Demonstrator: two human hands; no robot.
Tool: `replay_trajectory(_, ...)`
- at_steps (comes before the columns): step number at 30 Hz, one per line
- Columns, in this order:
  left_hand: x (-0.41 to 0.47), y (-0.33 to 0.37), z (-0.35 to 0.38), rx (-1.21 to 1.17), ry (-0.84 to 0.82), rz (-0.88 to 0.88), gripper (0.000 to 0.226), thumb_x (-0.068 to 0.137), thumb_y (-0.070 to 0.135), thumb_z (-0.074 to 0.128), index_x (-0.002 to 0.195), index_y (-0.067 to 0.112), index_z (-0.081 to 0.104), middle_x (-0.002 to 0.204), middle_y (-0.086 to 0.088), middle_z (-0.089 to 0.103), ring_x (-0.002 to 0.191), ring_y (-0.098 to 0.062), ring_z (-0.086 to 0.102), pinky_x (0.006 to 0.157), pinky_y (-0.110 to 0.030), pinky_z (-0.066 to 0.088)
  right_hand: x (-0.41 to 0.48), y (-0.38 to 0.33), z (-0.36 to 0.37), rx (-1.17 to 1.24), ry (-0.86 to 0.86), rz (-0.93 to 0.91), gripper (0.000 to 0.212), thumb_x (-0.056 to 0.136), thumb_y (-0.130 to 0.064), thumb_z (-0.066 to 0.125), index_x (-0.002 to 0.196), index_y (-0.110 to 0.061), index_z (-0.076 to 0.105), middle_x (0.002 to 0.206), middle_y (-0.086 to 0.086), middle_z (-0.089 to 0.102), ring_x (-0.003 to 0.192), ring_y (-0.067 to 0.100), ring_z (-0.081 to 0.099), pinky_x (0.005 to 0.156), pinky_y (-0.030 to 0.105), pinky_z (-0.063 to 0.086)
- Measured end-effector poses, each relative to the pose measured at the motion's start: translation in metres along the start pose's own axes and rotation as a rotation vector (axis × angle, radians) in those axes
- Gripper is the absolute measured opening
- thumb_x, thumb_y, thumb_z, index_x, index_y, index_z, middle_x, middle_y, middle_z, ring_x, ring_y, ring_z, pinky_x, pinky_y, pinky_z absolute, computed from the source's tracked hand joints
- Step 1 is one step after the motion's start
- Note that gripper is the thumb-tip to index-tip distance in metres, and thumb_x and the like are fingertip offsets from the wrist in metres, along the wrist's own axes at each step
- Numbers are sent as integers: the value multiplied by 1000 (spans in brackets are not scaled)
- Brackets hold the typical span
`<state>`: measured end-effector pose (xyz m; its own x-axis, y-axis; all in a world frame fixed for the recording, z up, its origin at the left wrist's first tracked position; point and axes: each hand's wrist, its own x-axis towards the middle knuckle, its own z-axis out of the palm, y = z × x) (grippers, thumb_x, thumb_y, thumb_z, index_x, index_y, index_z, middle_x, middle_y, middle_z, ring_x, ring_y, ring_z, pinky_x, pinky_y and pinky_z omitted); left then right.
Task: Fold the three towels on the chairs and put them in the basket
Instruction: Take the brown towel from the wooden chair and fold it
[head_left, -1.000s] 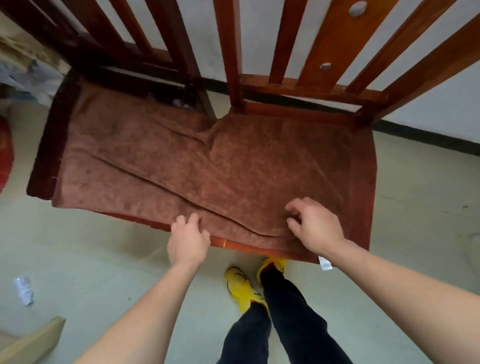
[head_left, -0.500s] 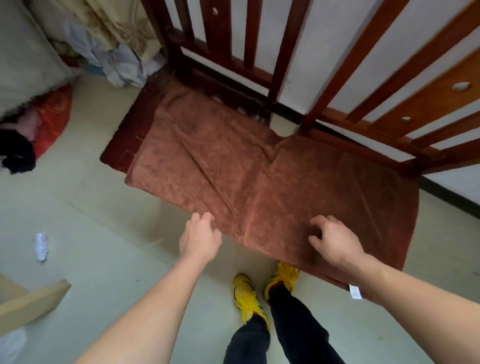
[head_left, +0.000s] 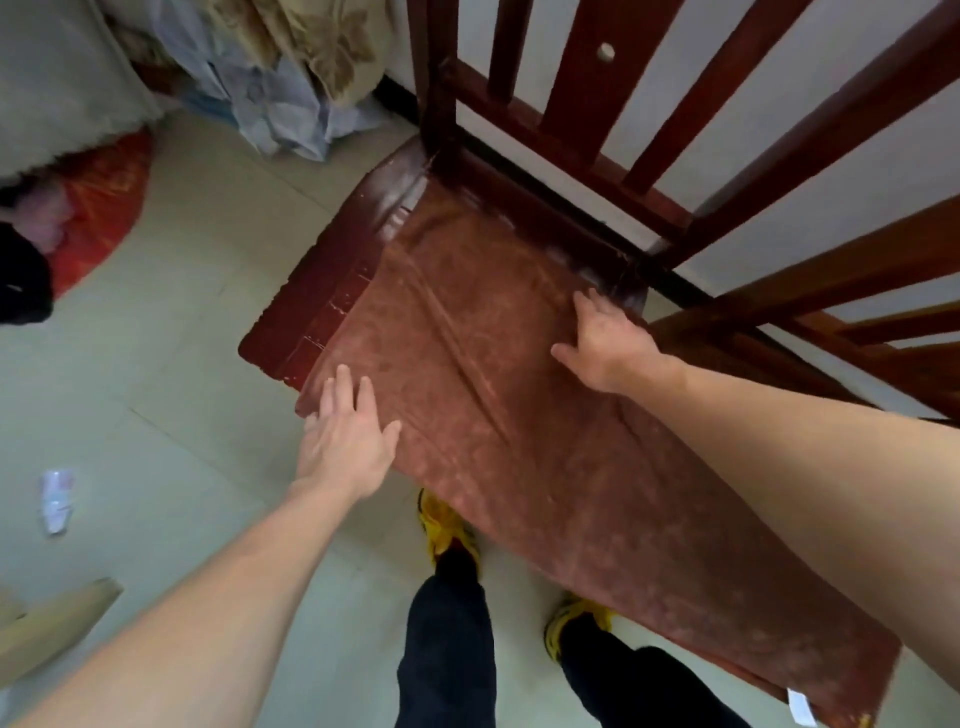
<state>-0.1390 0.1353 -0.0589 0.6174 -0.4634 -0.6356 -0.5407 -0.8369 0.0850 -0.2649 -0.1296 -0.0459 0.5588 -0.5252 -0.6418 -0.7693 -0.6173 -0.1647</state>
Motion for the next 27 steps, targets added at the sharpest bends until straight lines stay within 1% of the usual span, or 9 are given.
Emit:
replay_trajectory(3,7,-21,-13,54,29,3,73,98,48,33,152,5,8,161,-9,-7,149,-24,-1,115,-44,21,26,-10,-12,-37,-12,82,78,95,-48,49,155,-15,10,163,7,1,150,25,7,118,48,21)
replay_trajectory(6,13,-29,-31,78,-23,-10,69,99,46,32,152,5,13,162,-9,-4,149,-24,2,114,-42,23,35,-31,-30,-69,69,132,72,95,-44,50,153,-15,19,161,11,14,147,30,17,115,51,28)
replay_trajectory(9,24,-23,-46,91,-17,41,63,98,42,36,151,12,21,161,-11,2,148,-28,6,114,-41,23,43,-74,-43,-114,126,-61,65,95,-35,50,152,-16,24,161,10,15,146,30,19,111,52,31)
replay_trajectory(11,36,-19,-52,125,-14,129,62,98,42,36,152,15,21,162,-10,2,148,-27,4,115,-41,20,55,-112,-45,-126,67,-230,66,96,-32,48,153,-18,20,163,6,10,149,26,13,113,49,28)
replay_trajectory(13,46,-17,-53,176,-29,193,65,98,44,35,152,15,16,162,-9,-3,149,-26,0,116,-42,18,70,-140,-41,-164,-30,-311,70,96,-31,47,155,-18,12,164,4,3,150,21,6,114,48,23)
replay_trajectory(17,56,-34,-49,225,-8,250,71,98,43,34,153,10,3,161,-6,-13,149,-23,-6,116,-45,17,107,-160,-43,-226,-85,-266,75,95,-31,49,155,-16,6,164,1,-8,150,18,-3,116,51,20)
replay_trajectory(21,58,-42,-54,271,-12,281,70,98,41,33,153,9,4,161,-7,-12,149,-24,-4,117,-45,18,112,-154,-58,-198,-81,-256,74,95,-32,51,155,-18,11,164,2,-2,150,20,3,116,51,22)
replay_trajectory(24,54,-34,-67,246,-18,230,63,96,38,39,151,12,22,161,-11,5,148,-29,7,114,-44,21,90,-137,-62,-96,3,-209,65,95,-28,51,154,-19,22,163,3,14,147,25,18,114,47,29)
replay_trajectory(27,40,-17,-76,179,68,263,44,84,28,59,125,13,58,143,-17,46,131,-34,42,98,-45,40,49,-104,-50,-30,59,-161,52,95,-26,51,145,-18,40,151,6,38,136,26,38,105,45,41)
